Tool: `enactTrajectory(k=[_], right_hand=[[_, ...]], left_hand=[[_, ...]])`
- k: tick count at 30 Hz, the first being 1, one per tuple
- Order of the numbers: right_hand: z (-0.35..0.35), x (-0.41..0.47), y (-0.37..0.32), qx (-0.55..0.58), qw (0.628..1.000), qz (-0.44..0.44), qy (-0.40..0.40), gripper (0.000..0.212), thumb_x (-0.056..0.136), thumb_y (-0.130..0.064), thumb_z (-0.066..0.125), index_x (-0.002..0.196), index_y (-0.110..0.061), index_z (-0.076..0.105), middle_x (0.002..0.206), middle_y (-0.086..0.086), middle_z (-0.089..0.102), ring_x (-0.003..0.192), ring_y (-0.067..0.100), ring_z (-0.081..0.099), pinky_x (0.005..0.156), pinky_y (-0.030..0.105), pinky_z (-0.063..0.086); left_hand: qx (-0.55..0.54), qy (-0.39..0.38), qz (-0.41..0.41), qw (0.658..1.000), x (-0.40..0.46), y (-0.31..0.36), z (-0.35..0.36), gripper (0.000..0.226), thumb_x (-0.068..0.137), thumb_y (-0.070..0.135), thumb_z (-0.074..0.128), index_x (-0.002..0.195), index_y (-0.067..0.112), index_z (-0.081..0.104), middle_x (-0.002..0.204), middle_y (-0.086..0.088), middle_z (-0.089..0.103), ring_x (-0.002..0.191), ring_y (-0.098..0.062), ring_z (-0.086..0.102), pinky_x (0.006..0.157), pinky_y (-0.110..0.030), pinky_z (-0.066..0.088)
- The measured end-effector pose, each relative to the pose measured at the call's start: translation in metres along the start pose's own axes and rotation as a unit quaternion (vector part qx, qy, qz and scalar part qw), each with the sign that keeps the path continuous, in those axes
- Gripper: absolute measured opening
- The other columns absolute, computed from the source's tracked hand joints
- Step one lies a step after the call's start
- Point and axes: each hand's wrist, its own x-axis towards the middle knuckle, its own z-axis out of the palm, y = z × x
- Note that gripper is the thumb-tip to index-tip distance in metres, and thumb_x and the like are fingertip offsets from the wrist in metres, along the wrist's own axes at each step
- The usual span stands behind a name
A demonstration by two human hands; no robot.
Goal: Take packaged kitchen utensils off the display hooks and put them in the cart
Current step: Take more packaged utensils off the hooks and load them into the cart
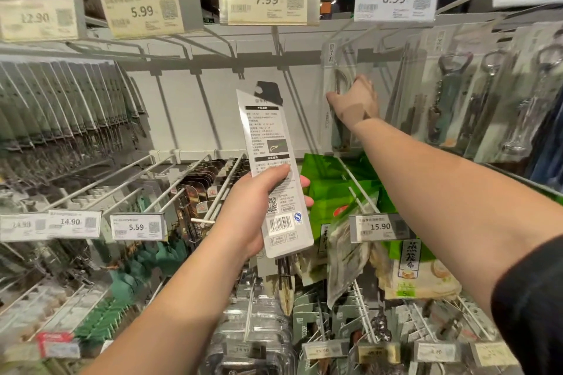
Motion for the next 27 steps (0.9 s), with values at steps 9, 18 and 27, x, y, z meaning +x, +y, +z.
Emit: enactTrajectory(k=[9,18,27], right_hand=[[0.006,0.005,0.001,-0.001,1.0,0.0,0.014,0.07,0.094,-0.038,0.062,0.15,-0.006,0.034,0.153,0.014,0.038,0.139,0.034,0.039,0.113,0.042,0.035],[-0.004,-0.007,-0.003,-0.008,1.0,0.026,-0.003,0.081,0.093,-0.04,0.066,0.156,-0.011,0.024,0.16,0.014,0.025,0.144,0.034,0.031,0.115,0.042,0.032],[-0.055,-0.102,-0.029,0.122,0.989,-0.045,-0.074,0.035,0.1,-0.04,0.054,0.126,-0.017,0.059,0.122,0.004,0.06,0.099,0.015,0.057,0.084,0.031,0.045]], left_hand=[[-0.001,0.006,0.003,1.0,-0.004,0.001,0.0,0.018,0.101,0.013,0.051,0.109,0.002,0.063,0.086,-0.013,0.074,0.064,-0.026,0.07,0.053,-0.034,0.059],[0.002,0.012,-0.003,1.0,-0.013,0.001,-0.005,0.017,0.101,0.014,0.051,0.1,0.005,0.066,0.088,-0.013,0.075,0.069,-0.028,0.07,0.057,-0.035,0.059],[0.058,0.035,0.018,0.998,-0.024,-0.006,-0.009,0.02,0.101,0.016,0.053,0.117,0.006,0.061,0.092,-0.012,0.075,0.069,-0.027,0.071,0.069,-0.042,0.061]])
